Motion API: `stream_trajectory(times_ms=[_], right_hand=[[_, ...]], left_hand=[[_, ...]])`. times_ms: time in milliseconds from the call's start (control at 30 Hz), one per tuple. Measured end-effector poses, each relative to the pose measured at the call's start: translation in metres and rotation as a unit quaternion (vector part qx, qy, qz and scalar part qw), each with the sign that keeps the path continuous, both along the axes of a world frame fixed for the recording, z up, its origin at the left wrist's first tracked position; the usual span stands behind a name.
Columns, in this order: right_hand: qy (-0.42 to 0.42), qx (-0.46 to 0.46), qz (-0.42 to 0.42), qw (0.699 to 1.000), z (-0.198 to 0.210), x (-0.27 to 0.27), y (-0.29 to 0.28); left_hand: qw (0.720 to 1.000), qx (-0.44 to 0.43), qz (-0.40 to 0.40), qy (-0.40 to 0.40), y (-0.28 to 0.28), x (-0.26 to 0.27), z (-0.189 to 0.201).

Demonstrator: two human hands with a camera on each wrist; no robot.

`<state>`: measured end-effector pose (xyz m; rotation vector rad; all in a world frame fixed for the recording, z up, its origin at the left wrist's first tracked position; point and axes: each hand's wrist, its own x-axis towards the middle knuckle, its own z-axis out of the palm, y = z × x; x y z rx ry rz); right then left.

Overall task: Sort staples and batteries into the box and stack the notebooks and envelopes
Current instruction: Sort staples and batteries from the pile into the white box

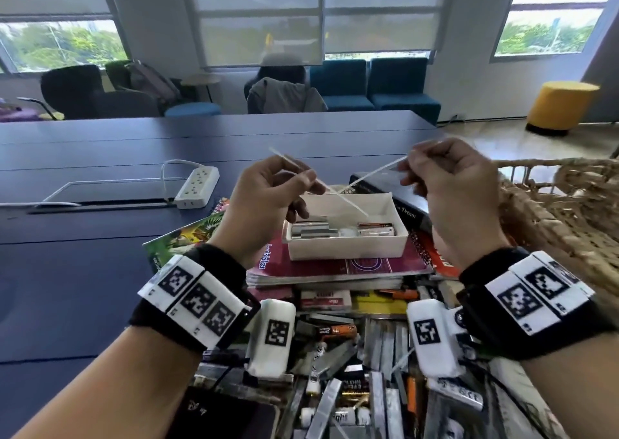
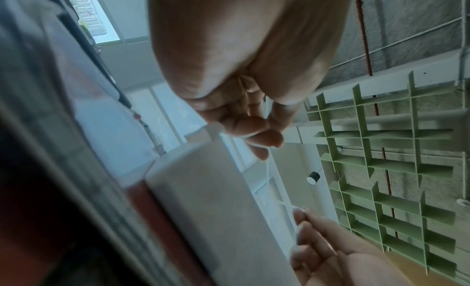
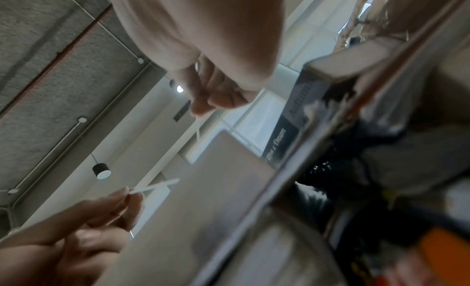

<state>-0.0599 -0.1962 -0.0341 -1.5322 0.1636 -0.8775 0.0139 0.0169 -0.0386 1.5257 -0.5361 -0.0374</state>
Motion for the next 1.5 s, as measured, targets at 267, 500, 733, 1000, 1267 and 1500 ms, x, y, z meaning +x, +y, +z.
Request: stream_trajectory(times_ms=[267,500,733,1000,1267,1500], right_hand=[[0.047,0.026,0.060,0.997,-0.010,0.004,0.004],[-0.006,0.068,0.059,0.996,-0.008,0.005,0.006],[0.047,-0.004,0.065,0.997,-0.016,0.014,0.005],[0.112,-0.149,0.021,0.982,-0.023,0.017,0.001],[0.151,-0.246,-0.032,0.957,-0.024,0.018,0.000],[0.124,-0.238,-0.051,0.962,-0.022,0.016,-0.002]], left_hand=[[0.998,-0.019,0.000,0.060,0.005,0.008,-0.014],[0.998,0.003,-0.034,0.055,0.009,0.005,-0.008],[0.998,0.020,-0.035,0.038,0.007,0.002,-0.005],[0.998,0.063,-0.020,0.020,0.005,-0.002,-0.002],[0.996,0.086,-0.018,0.009,0.007,-0.002,-0.003],[0.997,0.081,-0.013,0.002,0.007,-0.003,-0.003]])
